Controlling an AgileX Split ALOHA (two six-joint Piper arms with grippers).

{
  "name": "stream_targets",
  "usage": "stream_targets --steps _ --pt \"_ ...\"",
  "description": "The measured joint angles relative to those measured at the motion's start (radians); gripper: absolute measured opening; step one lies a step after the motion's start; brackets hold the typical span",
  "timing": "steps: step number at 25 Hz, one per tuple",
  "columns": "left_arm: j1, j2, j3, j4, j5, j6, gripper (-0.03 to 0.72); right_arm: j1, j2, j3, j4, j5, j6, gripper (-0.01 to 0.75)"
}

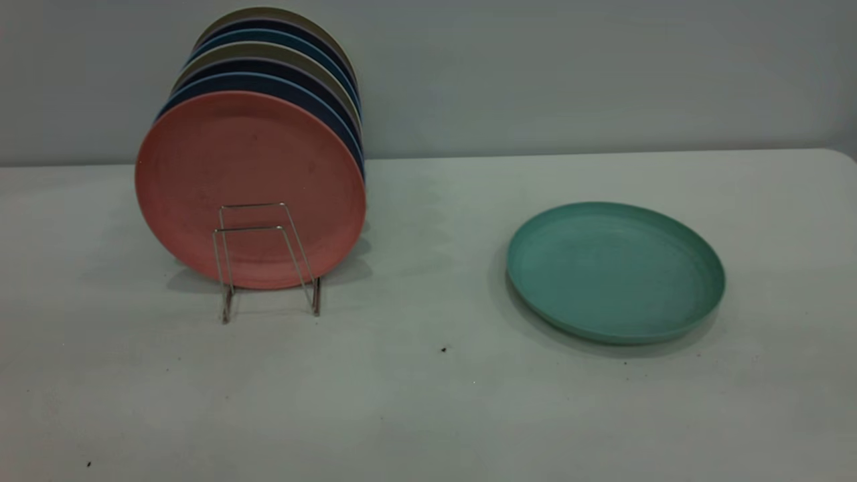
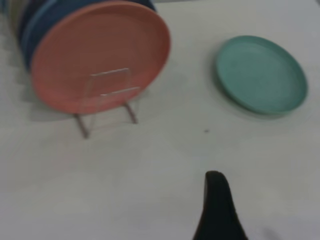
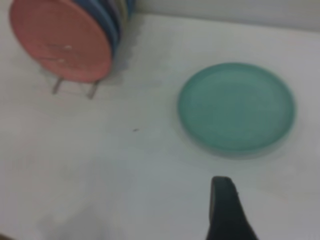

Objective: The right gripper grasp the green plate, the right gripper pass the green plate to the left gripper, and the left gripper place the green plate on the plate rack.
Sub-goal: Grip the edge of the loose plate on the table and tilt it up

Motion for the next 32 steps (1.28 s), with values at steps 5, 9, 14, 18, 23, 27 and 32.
stream_targets --steps 5,9,14,18,23,27,32 --pt "0.000 0.097 0.000 -0.106 -0.013 0.095 0.536 0.000 0.228 -0.003 0.118 -0.130 -0.113 0.471" --pt "0.000 0.126 0.000 -0.119 -0.019 0.139 0.536 0.000 0.419 -0.065 0.169 -0.160 -0.151 0.471" --pt "0.000 0.129 0.000 -0.125 -0.019 0.162 0.537 -0.002 0.656 -0.212 0.195 -0.127 -0.202 0.471" --pt "0.000 0.129 0.000 -0.125 -0.019 0.165 0.537 -0.045 0.857 -0.331 0.231 -0.045 -0.292 0.471" --pt "0.000 0.129 0.000 -0.125 -0.032 0.166 0.537 -0.184 1.083 -0.436 0.443 0.083 -0.499 0.471" --pt "0.000 0.129 0.000 -0.125 -0.034 0.175 0.537 -0.274 1.233 -0.507 0.562 0.146 -0.605 0.471" --pt "0.000 0.129 0.000 -0.125 -0.034 0.185 0.537 -0.332 1.404 -0.582 0.562 0.143 -0.628 0.471"
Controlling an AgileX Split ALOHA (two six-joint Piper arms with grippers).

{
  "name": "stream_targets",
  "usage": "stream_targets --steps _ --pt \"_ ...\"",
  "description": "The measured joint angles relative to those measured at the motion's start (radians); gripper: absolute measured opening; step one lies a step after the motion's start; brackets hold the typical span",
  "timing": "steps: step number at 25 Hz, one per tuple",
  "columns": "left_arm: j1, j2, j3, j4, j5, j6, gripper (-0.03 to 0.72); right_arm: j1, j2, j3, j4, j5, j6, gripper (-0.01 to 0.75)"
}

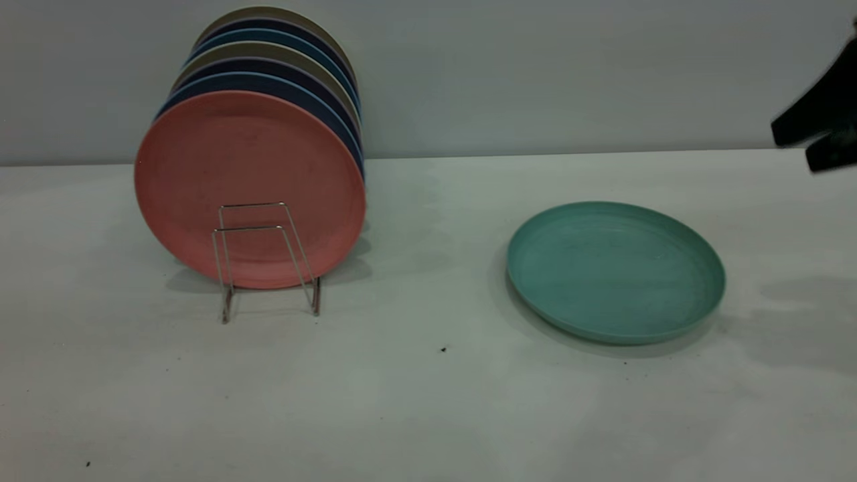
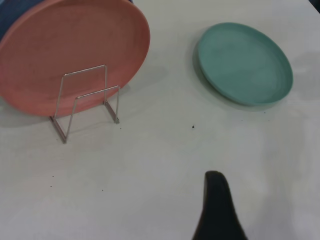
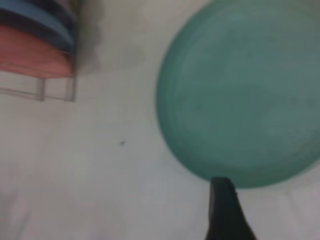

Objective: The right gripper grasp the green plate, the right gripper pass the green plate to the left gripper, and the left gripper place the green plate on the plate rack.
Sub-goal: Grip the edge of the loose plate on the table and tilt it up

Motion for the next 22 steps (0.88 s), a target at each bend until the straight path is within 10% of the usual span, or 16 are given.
stream_targets --steps 22 --pt "0.000 0.000 0.000 -0.001 -0.011 0.001 0.537 -0.004 0.468 -0.272 0.077 -0.099 -0.082 0.471"
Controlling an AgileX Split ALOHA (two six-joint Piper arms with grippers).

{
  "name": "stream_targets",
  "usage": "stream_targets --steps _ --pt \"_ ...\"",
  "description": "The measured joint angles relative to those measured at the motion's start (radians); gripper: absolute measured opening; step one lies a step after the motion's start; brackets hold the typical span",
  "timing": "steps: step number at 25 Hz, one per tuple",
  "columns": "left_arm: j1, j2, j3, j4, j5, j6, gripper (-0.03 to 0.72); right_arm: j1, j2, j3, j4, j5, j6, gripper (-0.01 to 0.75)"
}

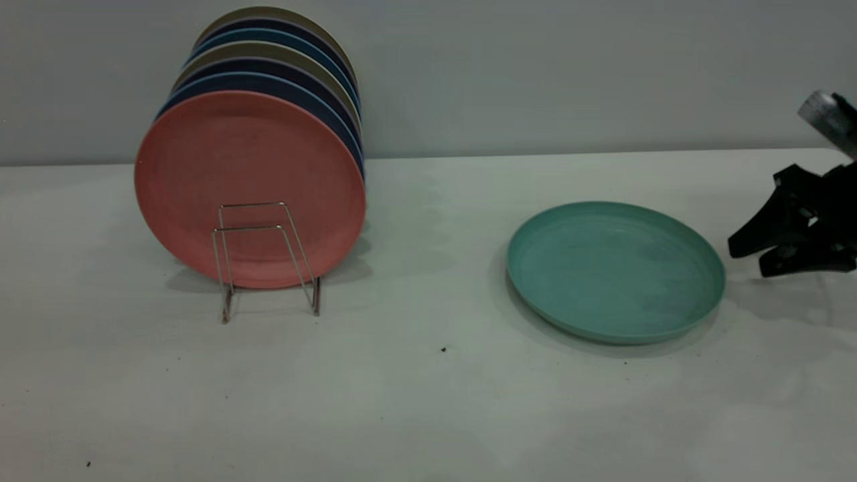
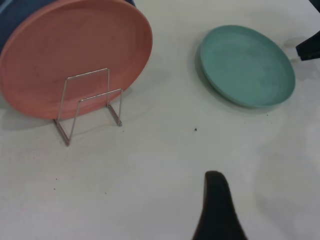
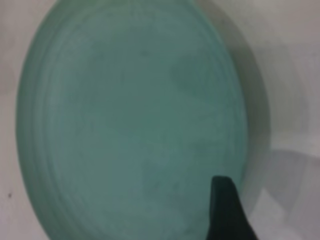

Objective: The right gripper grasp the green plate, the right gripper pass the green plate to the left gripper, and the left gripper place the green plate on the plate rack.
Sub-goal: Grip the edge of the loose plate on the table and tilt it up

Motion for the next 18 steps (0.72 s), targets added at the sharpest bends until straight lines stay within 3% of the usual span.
stream_targets --steps 9,18 --pt "0.000 0.000 0.000 0.000 -0.019 0.000 0.537 0.043 0.044 -0.017 0.039 0.009 -0.021 0.471" --pt "0.000 0.000 0.000 0.000 -0.022 0.000 0.537 0.111 0.046 -0.017 0.053 -0.083 -0.040 0.465"
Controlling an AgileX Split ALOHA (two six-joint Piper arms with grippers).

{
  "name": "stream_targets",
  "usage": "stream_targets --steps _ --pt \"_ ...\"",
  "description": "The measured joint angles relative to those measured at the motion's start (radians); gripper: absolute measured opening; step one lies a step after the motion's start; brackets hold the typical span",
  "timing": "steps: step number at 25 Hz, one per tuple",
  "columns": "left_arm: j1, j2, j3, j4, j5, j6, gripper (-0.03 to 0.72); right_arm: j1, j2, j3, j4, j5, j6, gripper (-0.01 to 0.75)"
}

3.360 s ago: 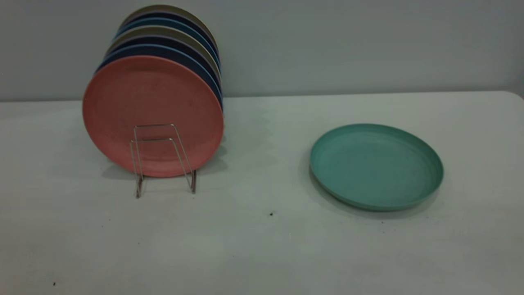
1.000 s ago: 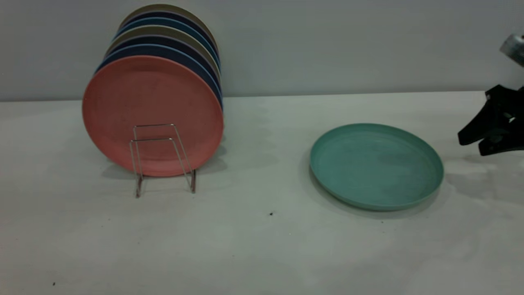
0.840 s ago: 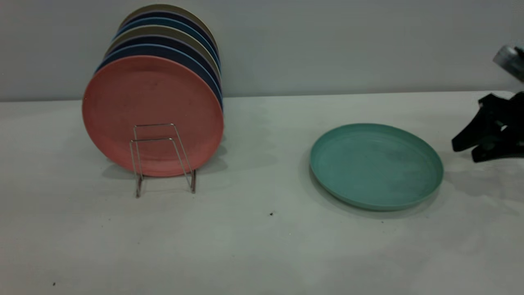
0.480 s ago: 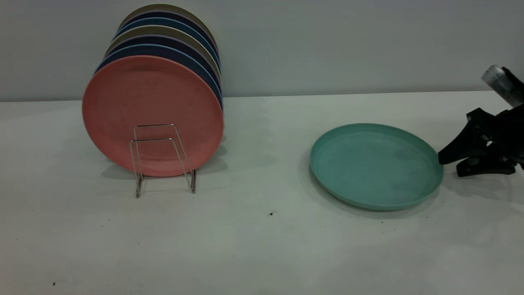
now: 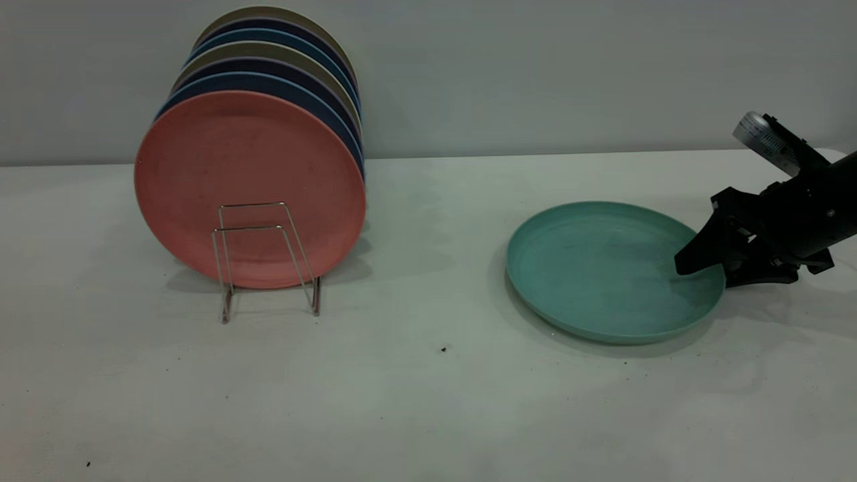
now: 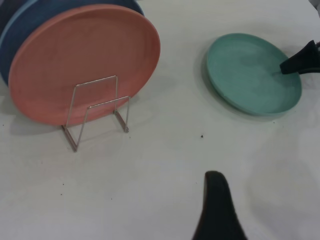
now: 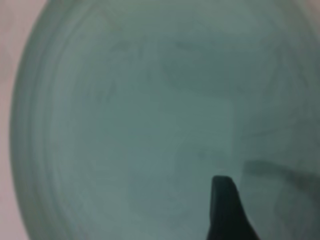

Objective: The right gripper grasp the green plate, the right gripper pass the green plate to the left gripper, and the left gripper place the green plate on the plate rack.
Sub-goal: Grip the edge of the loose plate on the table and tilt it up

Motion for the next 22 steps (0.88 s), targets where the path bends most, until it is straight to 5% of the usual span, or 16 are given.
stream_targets --steps 4,11,18,22 --pt "0.000 0.000 0.000 0.000 0.000 0.000 0.537 0.000 0.000 0.000 0.002 -0.033 0.000 0.375" --pt "0.000 0.000 0.000 0.000 0.000 0.000 0.537 0.000 0.000 0.000 0.006 -0.072 0.000 0.035" --pt "0.000 0.025 0.000 -0.072 0.001 -0.001 0.537 -0.003 0.000 0.000 0.009 -0.058 0.042 0.010" --pt "0.000 0.108 0.000 -0.124 0.006 0.018 0.537 -0.024 0.000 -0.019 0.000 0.050 0.048 0.011"
